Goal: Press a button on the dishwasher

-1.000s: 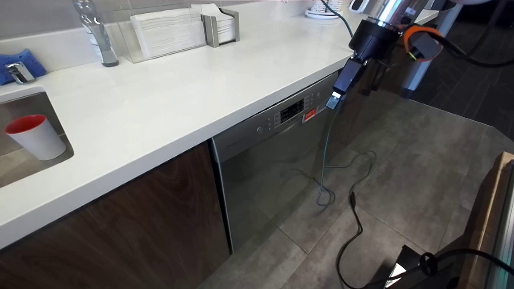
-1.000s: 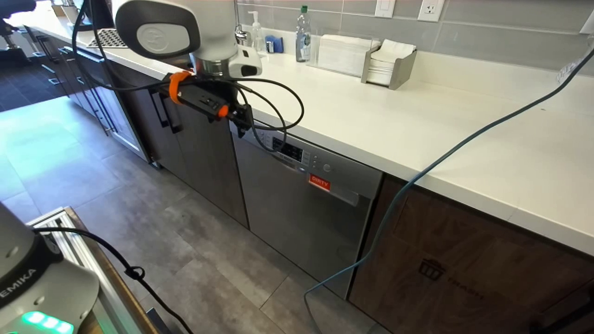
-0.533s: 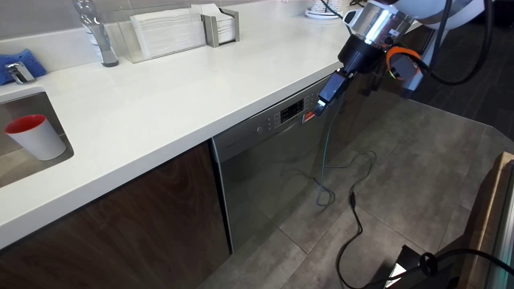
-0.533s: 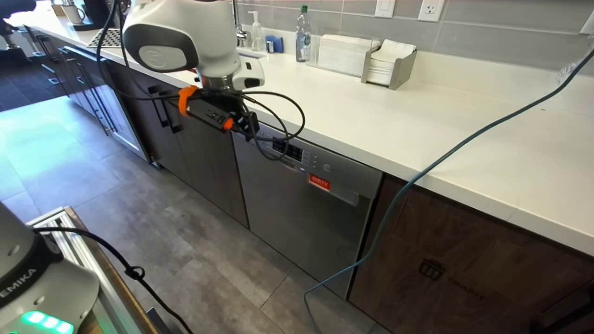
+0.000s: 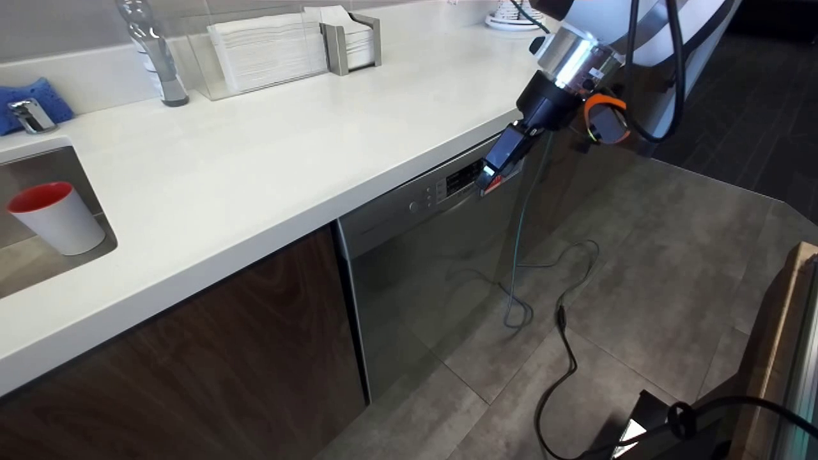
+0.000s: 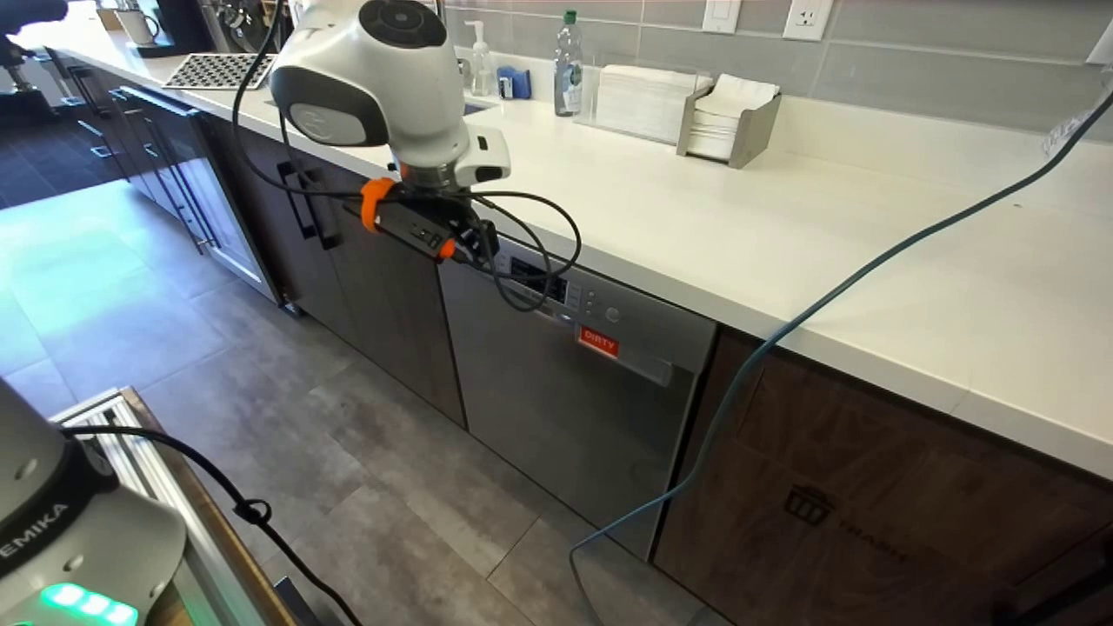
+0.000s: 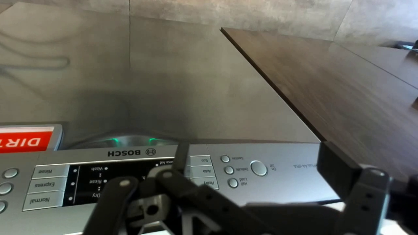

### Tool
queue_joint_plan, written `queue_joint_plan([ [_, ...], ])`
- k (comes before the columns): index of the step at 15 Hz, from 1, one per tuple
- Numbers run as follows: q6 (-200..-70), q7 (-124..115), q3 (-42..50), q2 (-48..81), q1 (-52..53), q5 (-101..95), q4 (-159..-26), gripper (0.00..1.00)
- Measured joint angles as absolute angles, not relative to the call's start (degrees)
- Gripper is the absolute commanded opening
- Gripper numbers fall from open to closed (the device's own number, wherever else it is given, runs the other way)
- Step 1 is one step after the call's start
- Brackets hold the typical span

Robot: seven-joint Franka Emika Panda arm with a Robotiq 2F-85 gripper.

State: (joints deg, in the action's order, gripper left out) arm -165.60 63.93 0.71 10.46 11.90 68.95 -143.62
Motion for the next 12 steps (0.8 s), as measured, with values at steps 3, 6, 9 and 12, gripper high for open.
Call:
queue_joint_plan([
  [3,-165.7,66.9,0.7,13.2,11.8,72.0,-141.8,0.59],
  [6,-165.9,69.9,0.7,15.3,11.7,74.8,-140.1,0.38],
  [9,-166.0,73.4,0.7,16.9,11.4,78.3,-138.4,0.18],
  [12,-166.0,77.0,0.7,18.1,11.2,81.9,-136.9,0.00],
])
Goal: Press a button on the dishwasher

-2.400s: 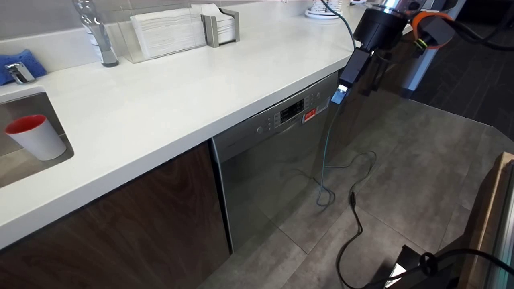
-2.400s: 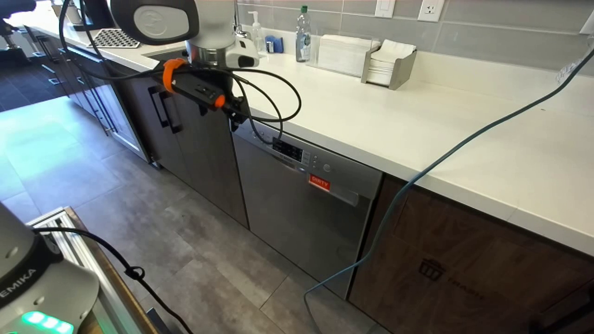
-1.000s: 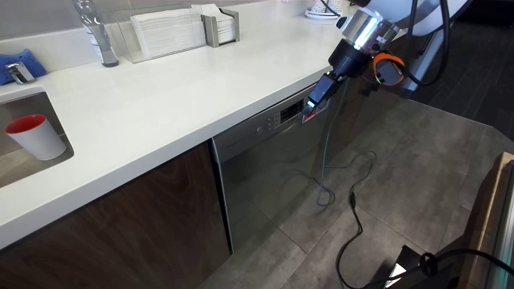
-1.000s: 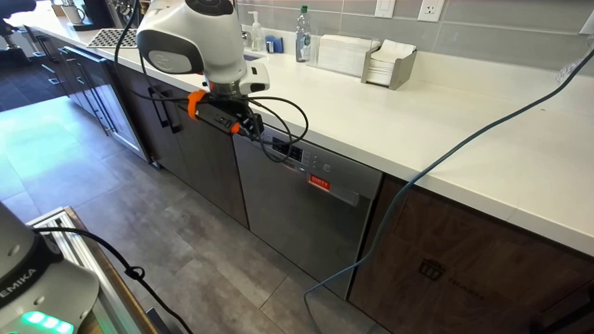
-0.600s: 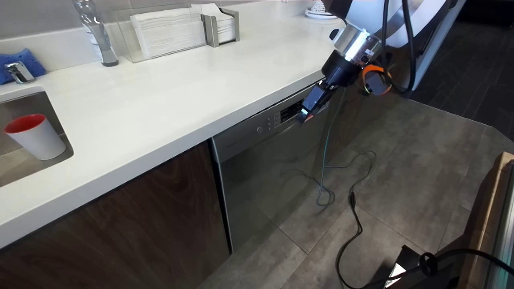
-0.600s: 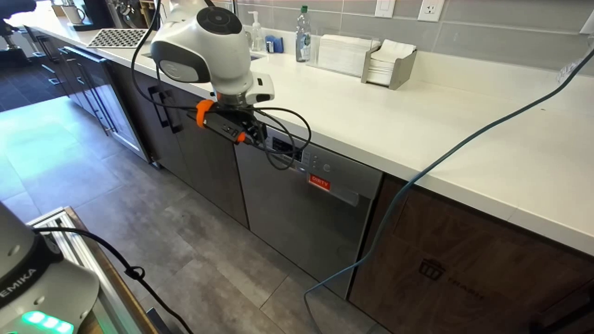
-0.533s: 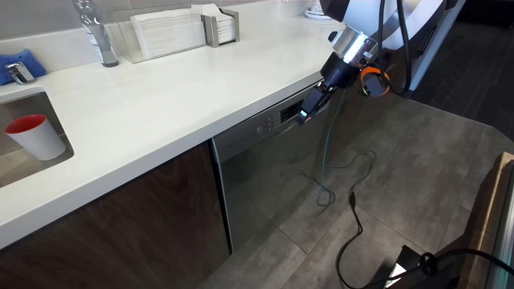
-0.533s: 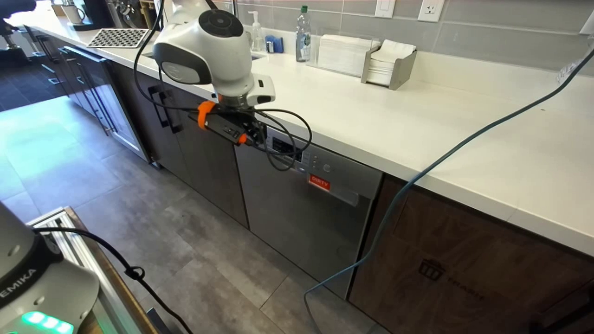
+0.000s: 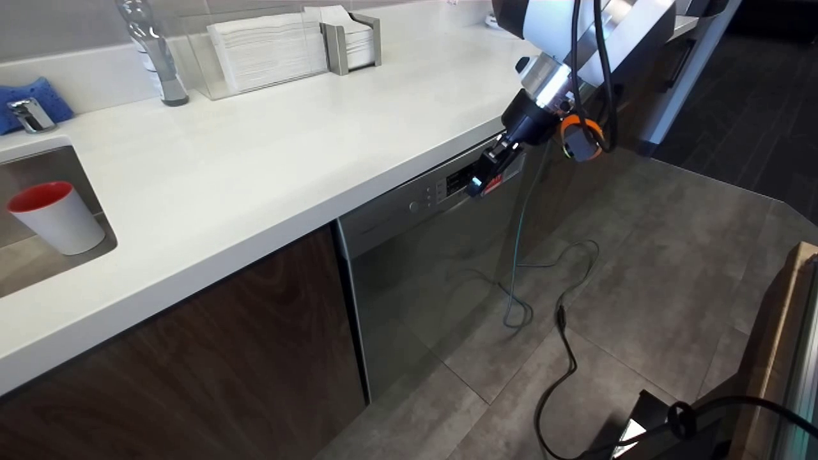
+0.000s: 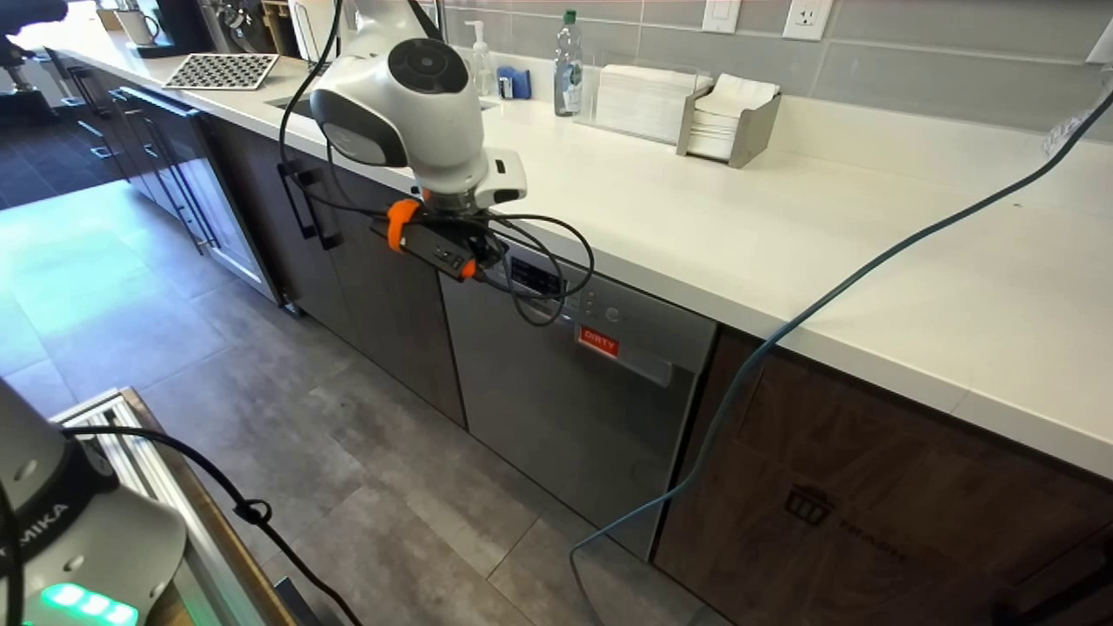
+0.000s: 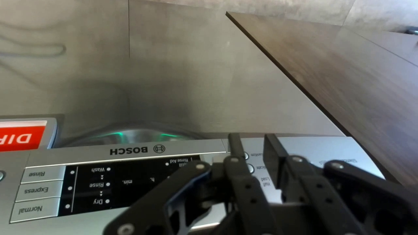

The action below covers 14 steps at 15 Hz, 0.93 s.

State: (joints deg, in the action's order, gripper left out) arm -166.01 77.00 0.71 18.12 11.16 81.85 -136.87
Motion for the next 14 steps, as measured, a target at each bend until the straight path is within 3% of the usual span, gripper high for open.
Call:
queue_joint_plan([
  [14,-165.8,91.5,0.9,22.5,10.4,97.3,-131.5,0.00],
])
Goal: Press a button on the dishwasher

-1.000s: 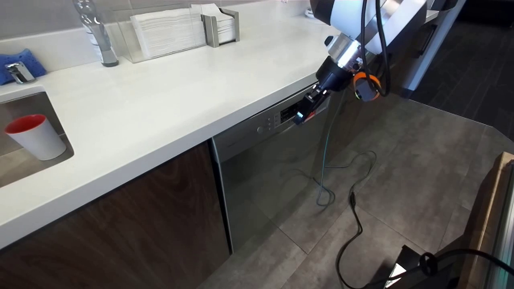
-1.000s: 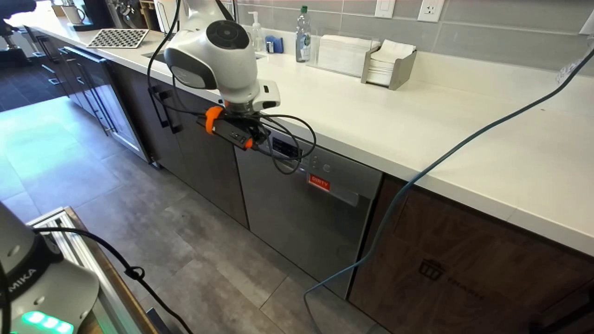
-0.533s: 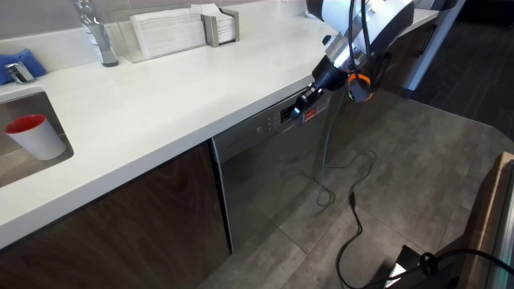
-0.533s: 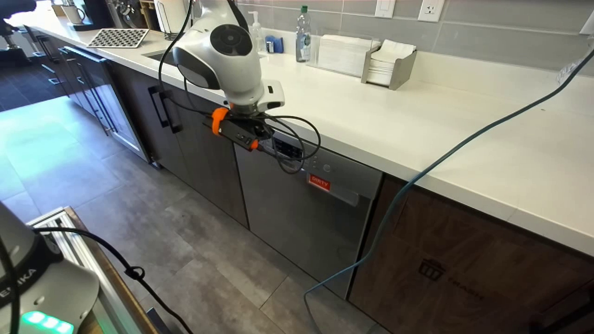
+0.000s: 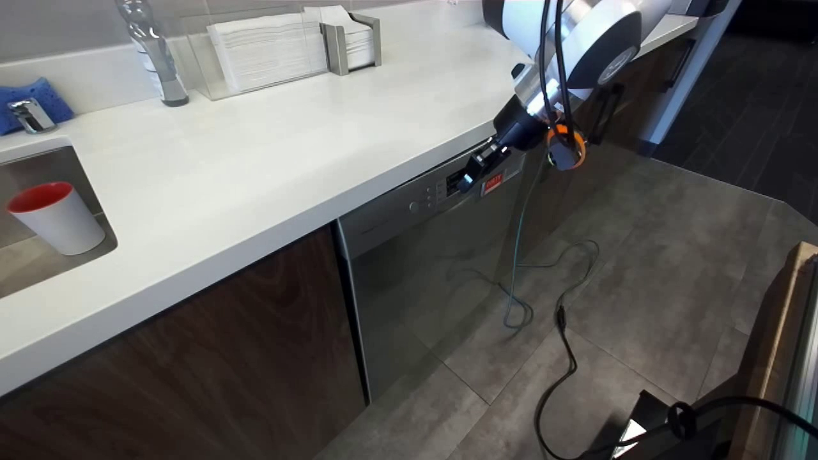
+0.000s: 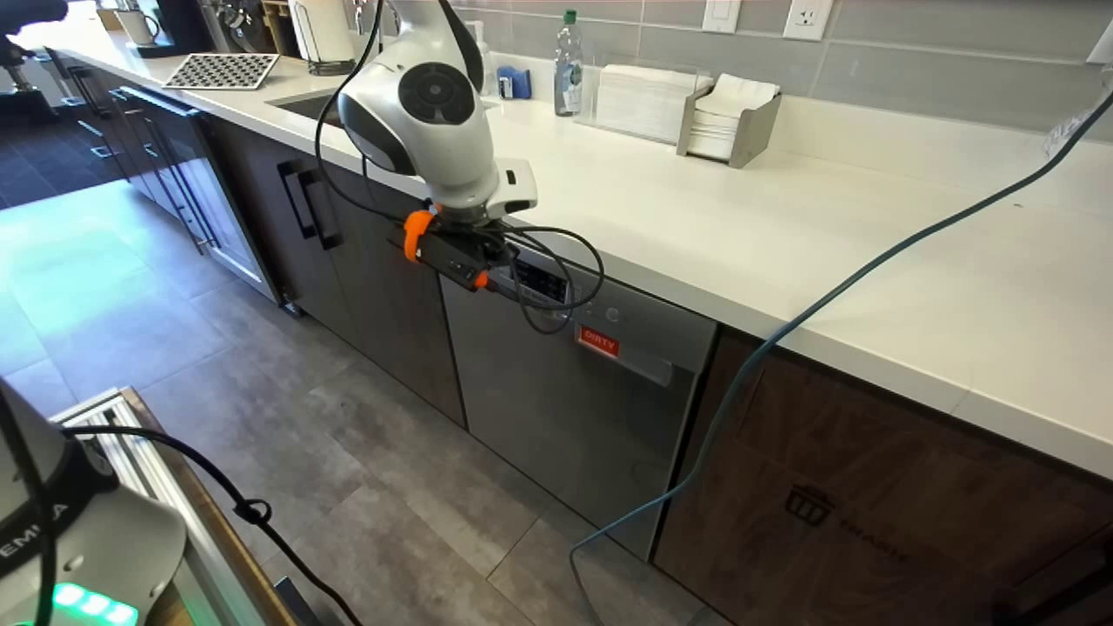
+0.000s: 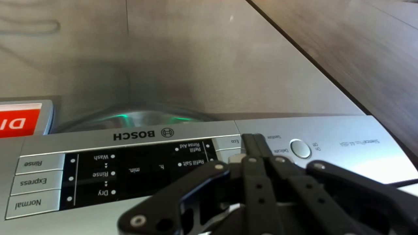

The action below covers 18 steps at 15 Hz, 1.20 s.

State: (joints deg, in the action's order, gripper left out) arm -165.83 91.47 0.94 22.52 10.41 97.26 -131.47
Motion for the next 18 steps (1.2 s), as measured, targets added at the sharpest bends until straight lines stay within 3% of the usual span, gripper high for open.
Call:
queue_joint_plan([
  [18,-164.3,98.1,1.2,28.3,10.3,105.9,-124.8,0.00],
])
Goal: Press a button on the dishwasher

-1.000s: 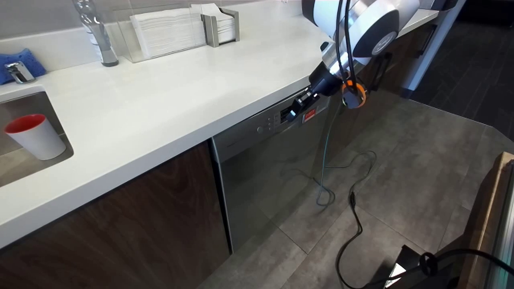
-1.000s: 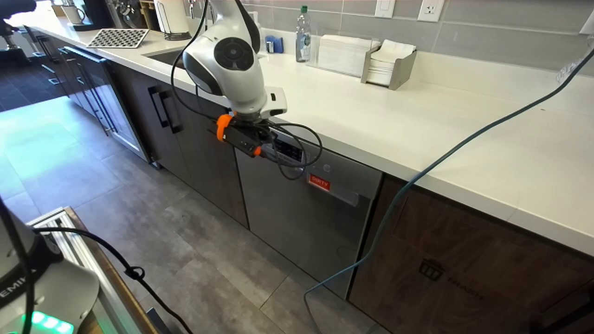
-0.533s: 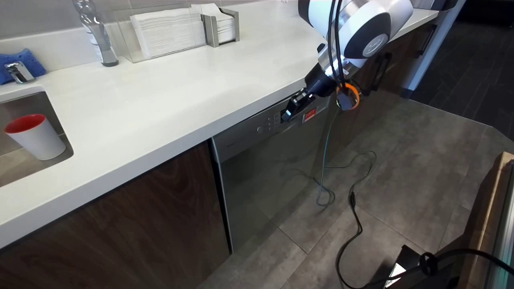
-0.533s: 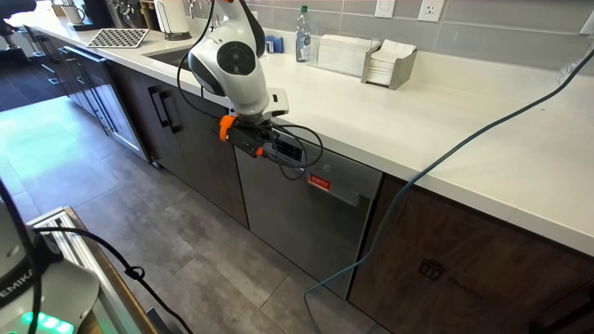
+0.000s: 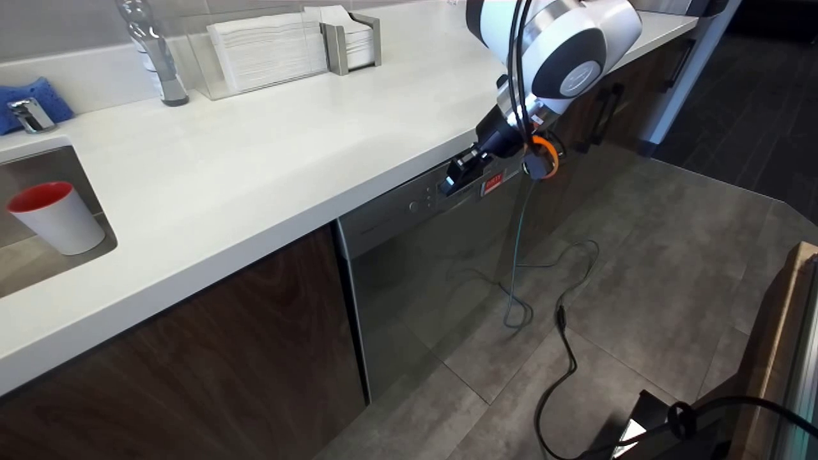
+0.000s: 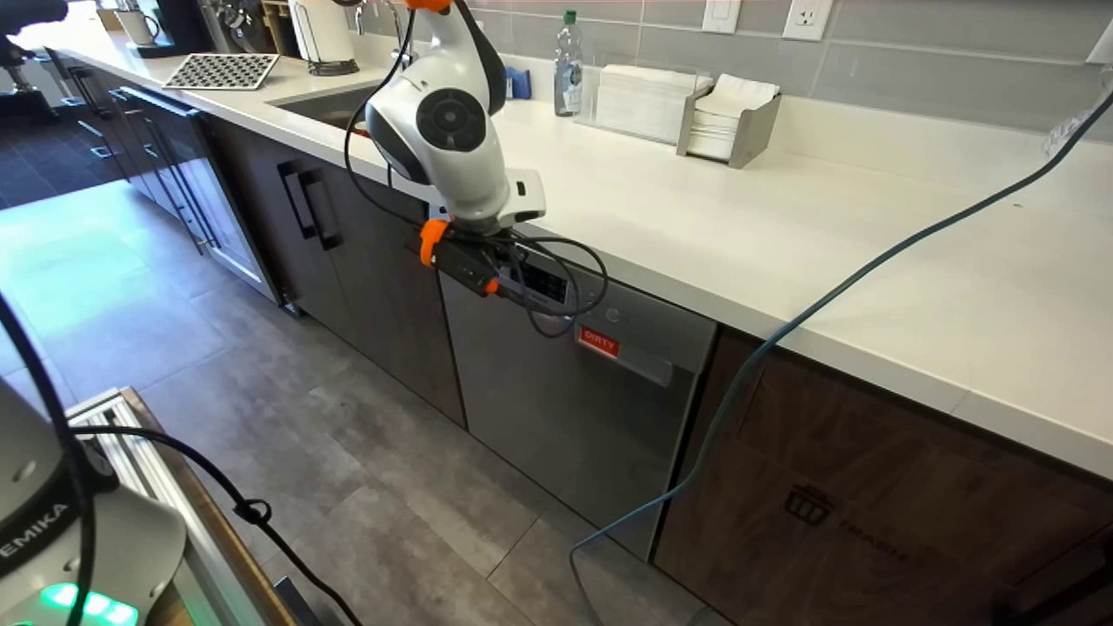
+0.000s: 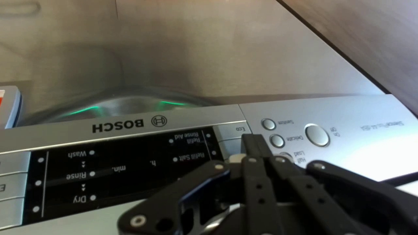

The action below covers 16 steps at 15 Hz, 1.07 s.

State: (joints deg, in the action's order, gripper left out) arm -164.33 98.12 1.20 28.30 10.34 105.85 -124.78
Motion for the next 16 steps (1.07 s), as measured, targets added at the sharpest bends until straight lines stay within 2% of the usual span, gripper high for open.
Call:
queue_joint_plan([
  [16,-164.3,111.6,1.6,28.7,10.8,118.2,-124.3,0.00],
])
